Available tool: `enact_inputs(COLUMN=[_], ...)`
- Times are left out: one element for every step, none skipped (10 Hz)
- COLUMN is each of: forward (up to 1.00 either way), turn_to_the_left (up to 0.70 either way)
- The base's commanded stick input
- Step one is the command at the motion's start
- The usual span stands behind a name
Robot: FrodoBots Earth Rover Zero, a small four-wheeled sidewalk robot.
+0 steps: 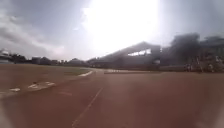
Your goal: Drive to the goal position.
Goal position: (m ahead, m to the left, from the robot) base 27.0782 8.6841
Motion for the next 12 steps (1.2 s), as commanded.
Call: enact_inputs(forward=[0.17, 0.19, 0.21, 0.22, 0.33, 0.33, 0.33, 0.34, 0.34, 0.34, 0.34, 0.34], turn_to_the_left=[0.0, 0.0, 0.0, 0.0, 0.02, 0.3, 0.58, 0.49, 0.2, 0.0, 0.0, 0.0])
